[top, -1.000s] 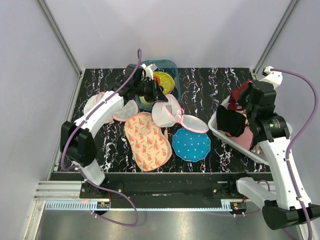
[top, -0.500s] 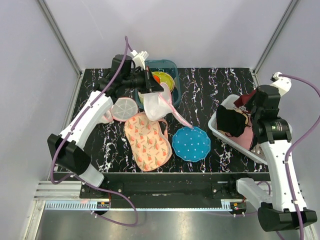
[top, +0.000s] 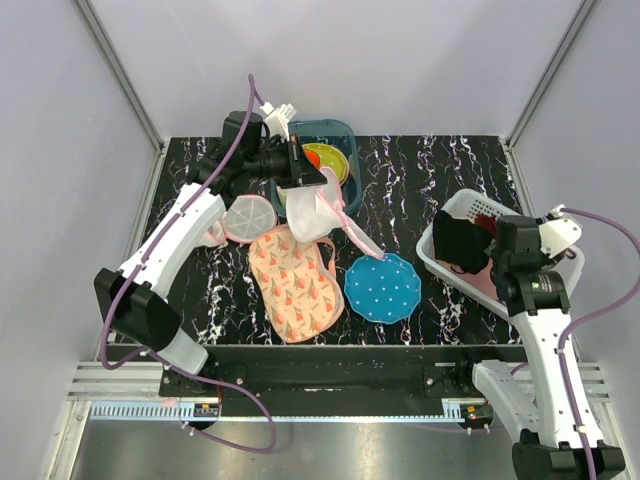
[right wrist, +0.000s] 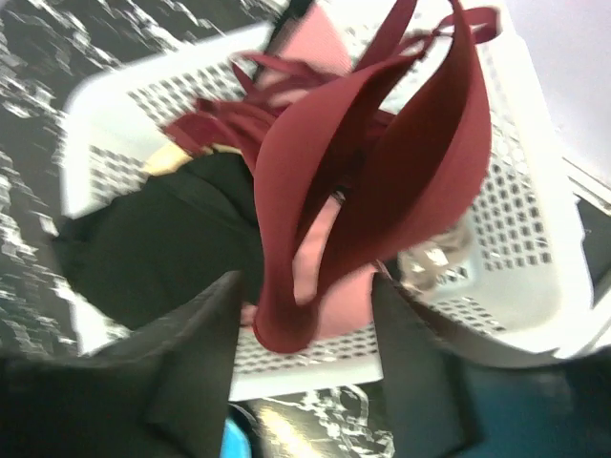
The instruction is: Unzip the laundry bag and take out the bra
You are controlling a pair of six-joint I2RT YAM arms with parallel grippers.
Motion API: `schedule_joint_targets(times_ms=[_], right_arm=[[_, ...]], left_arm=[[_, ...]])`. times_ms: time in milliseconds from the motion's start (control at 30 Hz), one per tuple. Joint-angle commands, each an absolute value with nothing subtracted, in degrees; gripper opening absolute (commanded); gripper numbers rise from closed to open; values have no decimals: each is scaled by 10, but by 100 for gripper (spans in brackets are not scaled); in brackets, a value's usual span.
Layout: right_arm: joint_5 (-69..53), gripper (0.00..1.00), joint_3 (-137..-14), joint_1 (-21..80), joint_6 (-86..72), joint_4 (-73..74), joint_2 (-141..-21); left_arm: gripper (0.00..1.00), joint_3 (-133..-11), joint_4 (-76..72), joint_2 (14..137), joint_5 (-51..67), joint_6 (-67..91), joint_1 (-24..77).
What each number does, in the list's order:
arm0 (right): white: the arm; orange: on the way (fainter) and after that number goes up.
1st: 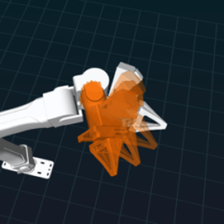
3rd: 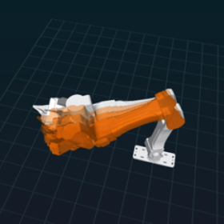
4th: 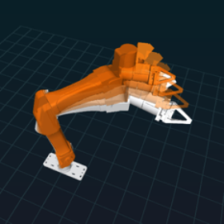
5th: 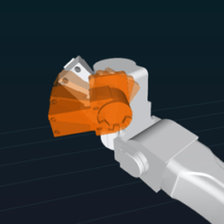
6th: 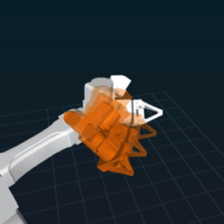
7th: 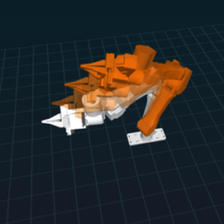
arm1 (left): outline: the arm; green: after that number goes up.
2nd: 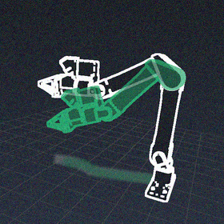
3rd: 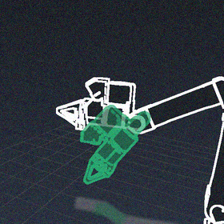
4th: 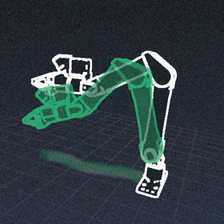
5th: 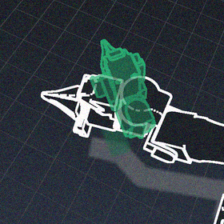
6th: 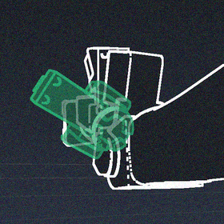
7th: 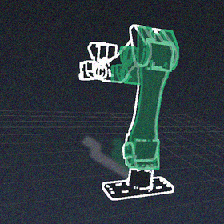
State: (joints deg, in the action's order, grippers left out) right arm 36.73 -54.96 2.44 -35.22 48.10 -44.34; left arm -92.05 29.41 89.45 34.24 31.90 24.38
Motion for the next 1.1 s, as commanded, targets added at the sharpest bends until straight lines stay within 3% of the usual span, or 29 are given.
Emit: schedule_joint_targets(times_ms=[0, 33, 100, 333, 467, 500, 533, 633, 967, 1067], right_arm=[[392, 74, -516, 22, -423, 518, -447], [387, 81, -517, 21, -424, 517, -451], [376, 84, -532, 21, -416, 511, -453], [359, 79, -566, 22, -348, 447, -432], [423, 64, -563, 21, -327, 452, -438], [436, 53, -563, 22, -327, 463, -440], [447, 49, -562, 21, -330, 471, -446], [466, 41, -562, 11, -373, 510, -464], [347, 53, -460, -108, -435, 484, -513], [313, 61, -466, -123, -432, 461, -549]], left_arm=[[0, -914, 244, 896, 362, 335, 242], [0, -913, 244, 896, 361, 335, 242], [0, -911, 244, 896, 360, 332, 242], [0, -906, 238, 893, 360, 337, 242], [0, -905, 236, 892, 360, 336, 242], [0, -904, 236, 893, 362, 337, 242], [0, -904, 236, 892, 363, 336, 242], [0, -903, 236, 891, 364, 334, 242], [0, -876, 231, 876, 364, 330, 241], [0, -870, 231, 868, 362, 326, 240]])
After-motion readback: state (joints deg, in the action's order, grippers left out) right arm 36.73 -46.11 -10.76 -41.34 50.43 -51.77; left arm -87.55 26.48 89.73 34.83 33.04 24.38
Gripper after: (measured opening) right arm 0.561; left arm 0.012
